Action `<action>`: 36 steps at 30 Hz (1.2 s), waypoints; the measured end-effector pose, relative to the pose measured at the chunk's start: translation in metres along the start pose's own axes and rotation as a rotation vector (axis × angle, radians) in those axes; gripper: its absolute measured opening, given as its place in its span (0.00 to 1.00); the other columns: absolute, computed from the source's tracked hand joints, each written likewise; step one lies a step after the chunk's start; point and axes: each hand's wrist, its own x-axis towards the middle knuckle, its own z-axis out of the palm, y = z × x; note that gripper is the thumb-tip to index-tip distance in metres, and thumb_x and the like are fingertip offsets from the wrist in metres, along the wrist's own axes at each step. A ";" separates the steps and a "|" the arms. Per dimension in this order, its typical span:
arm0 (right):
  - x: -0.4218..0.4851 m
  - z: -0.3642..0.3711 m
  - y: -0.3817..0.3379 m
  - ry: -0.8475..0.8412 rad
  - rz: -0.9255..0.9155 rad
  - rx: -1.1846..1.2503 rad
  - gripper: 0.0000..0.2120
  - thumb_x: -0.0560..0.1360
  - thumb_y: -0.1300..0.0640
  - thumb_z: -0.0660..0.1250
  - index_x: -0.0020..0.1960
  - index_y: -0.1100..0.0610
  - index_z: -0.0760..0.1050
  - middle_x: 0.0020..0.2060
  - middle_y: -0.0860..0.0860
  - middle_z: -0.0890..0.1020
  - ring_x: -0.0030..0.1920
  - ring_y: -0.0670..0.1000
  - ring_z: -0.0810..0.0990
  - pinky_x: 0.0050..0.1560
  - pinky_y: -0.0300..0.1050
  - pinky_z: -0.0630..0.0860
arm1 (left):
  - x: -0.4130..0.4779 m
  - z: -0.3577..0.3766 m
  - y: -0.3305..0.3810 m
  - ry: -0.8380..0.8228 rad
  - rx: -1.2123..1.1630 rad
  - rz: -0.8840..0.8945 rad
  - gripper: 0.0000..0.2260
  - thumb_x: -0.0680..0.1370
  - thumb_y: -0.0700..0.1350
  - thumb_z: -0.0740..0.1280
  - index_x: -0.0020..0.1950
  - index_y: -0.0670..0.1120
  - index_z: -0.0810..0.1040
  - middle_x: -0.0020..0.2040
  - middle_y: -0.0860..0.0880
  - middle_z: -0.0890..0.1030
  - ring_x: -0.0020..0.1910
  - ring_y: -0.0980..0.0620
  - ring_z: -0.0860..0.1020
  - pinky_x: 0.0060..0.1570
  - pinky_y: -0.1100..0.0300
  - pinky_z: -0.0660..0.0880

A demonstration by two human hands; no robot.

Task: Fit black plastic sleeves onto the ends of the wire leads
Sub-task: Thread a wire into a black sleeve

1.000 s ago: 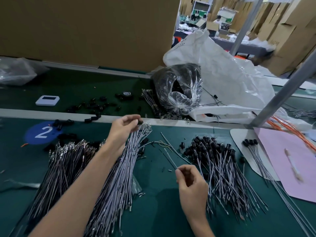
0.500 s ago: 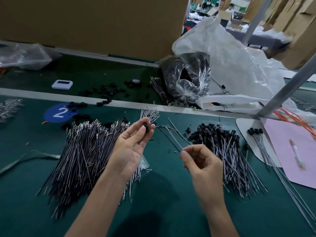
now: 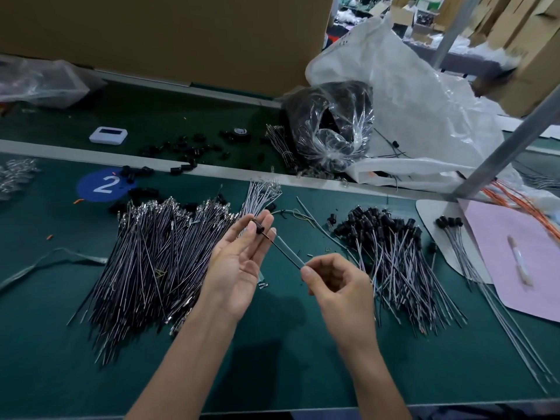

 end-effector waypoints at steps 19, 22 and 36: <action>-0.003 0.011 0.005 0.016 0.050 0.147 0.07 0.75 0.65 0.70 0.41 0.55 0.80 0.34 0.52 0.83 0.32 0.47 0.80 0.36 0.38 0.76 | -0.007 0.002 -0.014 -0.030 -0.007 0.037 0.07 0.81 0.34 0.59 0.56 0.39 0.73 0.53 0.42 0.84 0.53 0.49 0.83 0.54 0.58 0.80; -0.002 0.014 0.006 0.028 0.056 0.175 0.07 0.75 0.64 0.70 0.41 0.55 0.80 0.34 0.53 0.84 0.31 0.47 0.80 0.35 0.36 0.75 | -0.007 0.003 -0.015 -0.028 -0.021 0.029 0.07 0.81 0.34 0.59 0.56 0.39 0.73 0.52 0.42 0.84 0.51 0.49 0.84 0.53 0.58 0.80; 0.004 0.022 0.000 0.015 -0.078 -0.089 0.10 0.75 0.65 0.70 0.40 0.52 0.78 0.34 0.45 0.83 0.33 0.45 0.81 0.37 0.34 0.76 | -0.008 0.008 -0.028 0.046 0.114 0.214 0.06 0.81 0.33 0.59 0.51 0.42 0.73 0.51 0.45 0.85 0.56 0.49 0.82 0.40 0.69 0.78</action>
